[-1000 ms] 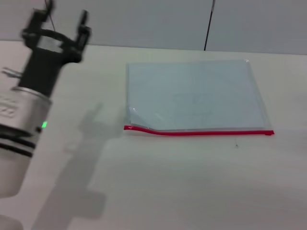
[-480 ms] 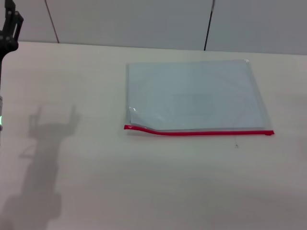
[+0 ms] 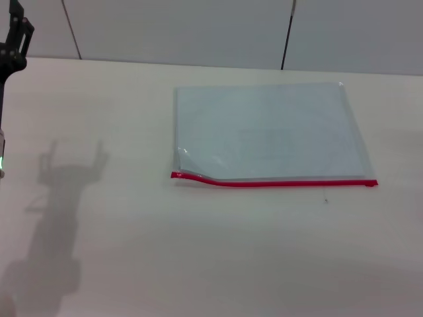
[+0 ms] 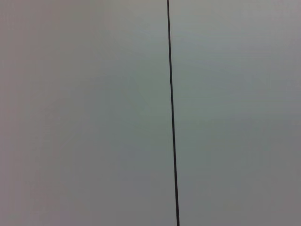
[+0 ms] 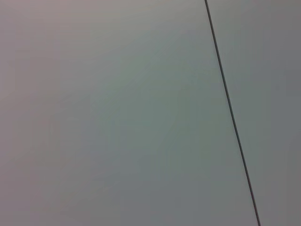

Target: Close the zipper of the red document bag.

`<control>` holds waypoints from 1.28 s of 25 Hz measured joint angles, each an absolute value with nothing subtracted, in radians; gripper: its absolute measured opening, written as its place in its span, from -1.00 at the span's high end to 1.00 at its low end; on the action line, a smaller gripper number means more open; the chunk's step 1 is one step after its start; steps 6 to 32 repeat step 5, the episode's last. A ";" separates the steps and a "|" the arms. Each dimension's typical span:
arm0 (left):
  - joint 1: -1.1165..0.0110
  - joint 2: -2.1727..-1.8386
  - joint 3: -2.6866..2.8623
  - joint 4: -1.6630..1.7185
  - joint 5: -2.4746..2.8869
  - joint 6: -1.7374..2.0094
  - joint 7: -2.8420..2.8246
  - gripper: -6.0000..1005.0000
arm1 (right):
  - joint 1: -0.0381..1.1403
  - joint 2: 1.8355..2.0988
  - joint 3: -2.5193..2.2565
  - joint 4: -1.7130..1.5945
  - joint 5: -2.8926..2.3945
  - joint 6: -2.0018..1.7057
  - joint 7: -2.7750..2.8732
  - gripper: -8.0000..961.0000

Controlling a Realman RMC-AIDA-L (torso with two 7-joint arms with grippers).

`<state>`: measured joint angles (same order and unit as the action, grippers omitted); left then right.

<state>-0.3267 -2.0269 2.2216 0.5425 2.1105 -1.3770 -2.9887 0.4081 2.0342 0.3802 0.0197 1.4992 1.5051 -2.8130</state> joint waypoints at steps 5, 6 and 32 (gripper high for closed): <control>-0.327 -2.027 2.223 0.542 2.113 -1.381 -2.989 -0.77 | 0.408 2.033 0.380 0.020 1.501 1.506 -2.800 -0.84; -0.327 -2.027 2.223 0.542 2.113 -1.381 -2.989 -0.77 | 0.408 2.033 0.380 0.020 1.501 1.506 -2.800 -0.84; -0.327 -2.027 2.223 0.542 2.113 -1.381 -2.989 -0.77 | 0.408 2.033 0.380 0.020 1.501 1.506 -2.800 -0.84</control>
